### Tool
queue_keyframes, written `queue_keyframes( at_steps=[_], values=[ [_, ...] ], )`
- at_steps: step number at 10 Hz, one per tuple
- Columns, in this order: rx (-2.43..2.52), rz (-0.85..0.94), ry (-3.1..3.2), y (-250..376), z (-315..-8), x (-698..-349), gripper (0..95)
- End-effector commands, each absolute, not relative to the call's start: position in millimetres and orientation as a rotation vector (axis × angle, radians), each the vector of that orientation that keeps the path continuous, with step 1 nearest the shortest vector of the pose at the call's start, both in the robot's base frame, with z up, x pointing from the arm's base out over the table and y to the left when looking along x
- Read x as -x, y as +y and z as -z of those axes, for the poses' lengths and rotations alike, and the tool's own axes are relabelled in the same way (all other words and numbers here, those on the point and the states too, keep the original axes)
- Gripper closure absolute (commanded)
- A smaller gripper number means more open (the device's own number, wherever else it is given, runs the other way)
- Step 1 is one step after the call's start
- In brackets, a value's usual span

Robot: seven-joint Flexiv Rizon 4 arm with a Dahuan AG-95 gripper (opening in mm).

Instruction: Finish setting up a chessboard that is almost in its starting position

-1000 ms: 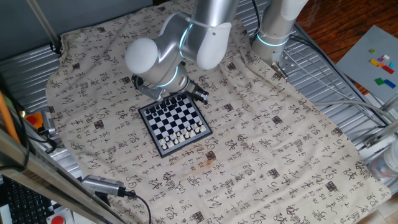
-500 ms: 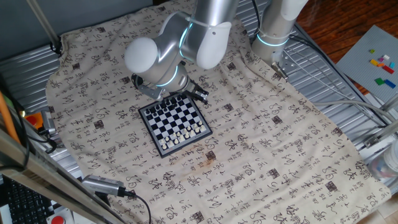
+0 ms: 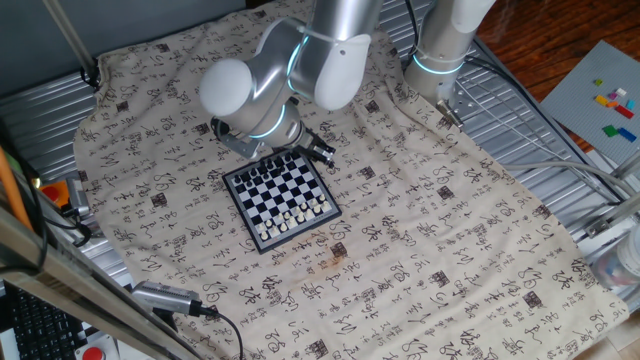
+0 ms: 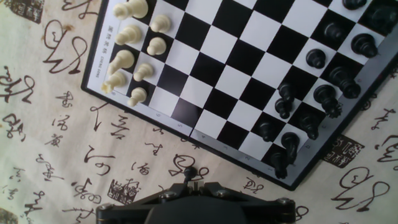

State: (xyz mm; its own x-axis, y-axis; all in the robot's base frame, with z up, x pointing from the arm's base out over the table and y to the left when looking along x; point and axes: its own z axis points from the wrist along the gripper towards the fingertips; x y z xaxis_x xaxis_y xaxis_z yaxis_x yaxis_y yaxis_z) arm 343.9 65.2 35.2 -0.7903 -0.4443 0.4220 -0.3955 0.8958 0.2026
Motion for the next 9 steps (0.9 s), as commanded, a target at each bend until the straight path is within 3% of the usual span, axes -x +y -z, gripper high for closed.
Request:
queue_keyframes(
  at_steps=[1, 3, 4, 9],
  values=[
    [-0.621, 0.147, -2.584, 65.8, -36.0, -343.8, 95.0],
    [-0.633, 0.151, -2.588, 65.8, -36.0, -343.8, 95.0],
    [-0.636, 0.151, -2.588, 65.8, -36.0, -343.8, 76.0],
    [-0.646, 0.161, -2.592, 63.7, -30.9, -344.2, 76.0]
  ],
)
